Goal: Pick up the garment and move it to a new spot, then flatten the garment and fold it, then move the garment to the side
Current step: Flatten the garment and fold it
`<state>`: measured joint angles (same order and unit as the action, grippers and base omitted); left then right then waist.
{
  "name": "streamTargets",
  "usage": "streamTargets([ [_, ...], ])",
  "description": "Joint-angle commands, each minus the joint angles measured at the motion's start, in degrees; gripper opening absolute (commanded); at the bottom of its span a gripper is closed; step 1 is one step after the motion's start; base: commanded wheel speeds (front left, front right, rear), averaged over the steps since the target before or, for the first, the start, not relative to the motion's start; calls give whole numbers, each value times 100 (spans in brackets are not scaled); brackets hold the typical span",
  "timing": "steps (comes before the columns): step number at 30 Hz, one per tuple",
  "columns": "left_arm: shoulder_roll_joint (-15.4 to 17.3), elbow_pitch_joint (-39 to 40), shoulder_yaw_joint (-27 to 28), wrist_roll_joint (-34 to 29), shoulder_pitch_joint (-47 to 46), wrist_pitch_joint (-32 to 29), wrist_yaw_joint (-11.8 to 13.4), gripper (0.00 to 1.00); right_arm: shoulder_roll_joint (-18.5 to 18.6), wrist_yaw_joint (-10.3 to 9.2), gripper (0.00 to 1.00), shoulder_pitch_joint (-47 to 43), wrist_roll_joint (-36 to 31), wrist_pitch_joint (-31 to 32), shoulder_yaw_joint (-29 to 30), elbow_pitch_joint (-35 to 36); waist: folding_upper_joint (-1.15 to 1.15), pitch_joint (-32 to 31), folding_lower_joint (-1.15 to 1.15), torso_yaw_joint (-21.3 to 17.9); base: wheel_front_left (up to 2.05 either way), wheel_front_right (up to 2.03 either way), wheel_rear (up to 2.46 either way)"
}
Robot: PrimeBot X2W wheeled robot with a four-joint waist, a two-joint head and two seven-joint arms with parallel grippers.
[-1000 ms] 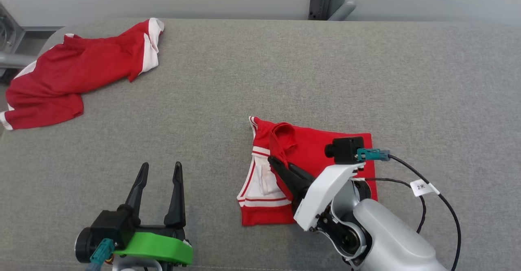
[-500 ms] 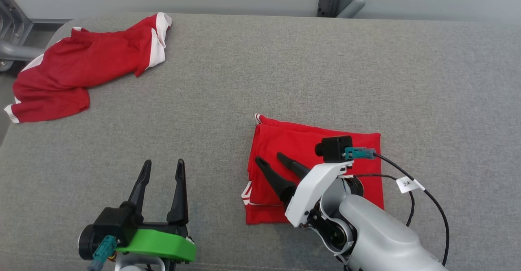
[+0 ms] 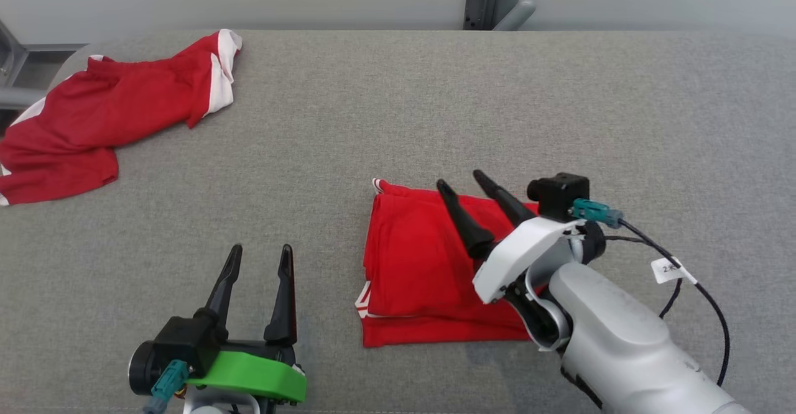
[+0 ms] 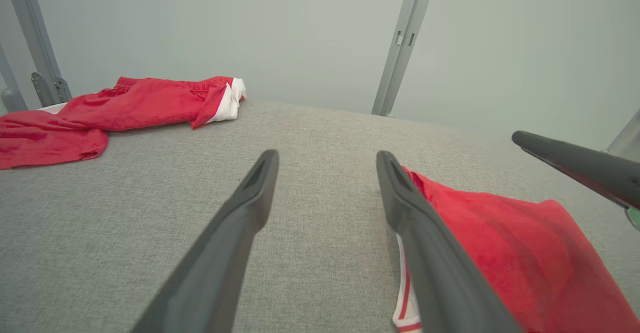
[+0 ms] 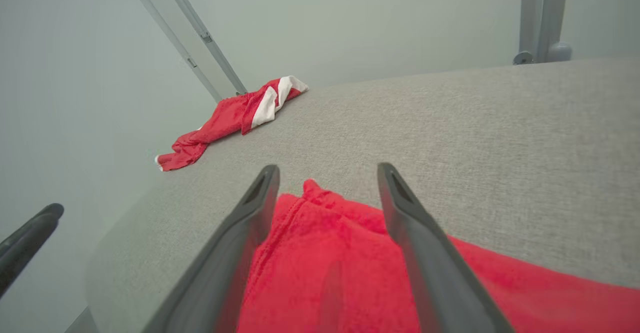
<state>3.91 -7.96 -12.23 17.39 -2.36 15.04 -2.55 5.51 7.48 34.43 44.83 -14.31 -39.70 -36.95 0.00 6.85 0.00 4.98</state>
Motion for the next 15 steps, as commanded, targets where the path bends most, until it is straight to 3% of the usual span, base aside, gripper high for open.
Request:
streamTargets([
  [1,-18,-11,-13,-54,-2,18,-30,100,48,0,100,-43,-335,-72,252,17,0,-36,0,-89,0,0,0],
  [7,-33,-11,23,-116,-22,18,-21,100,23,0,100,-872,-2008,-88,1973,989,0,-117,0,-265,0,0,0],
  [15,-18,1,223,-212,89,17,28,100,-170,0,100,-2004,-3076,-89,3260,2118,0,-219,0,-417,0,0,0],
])
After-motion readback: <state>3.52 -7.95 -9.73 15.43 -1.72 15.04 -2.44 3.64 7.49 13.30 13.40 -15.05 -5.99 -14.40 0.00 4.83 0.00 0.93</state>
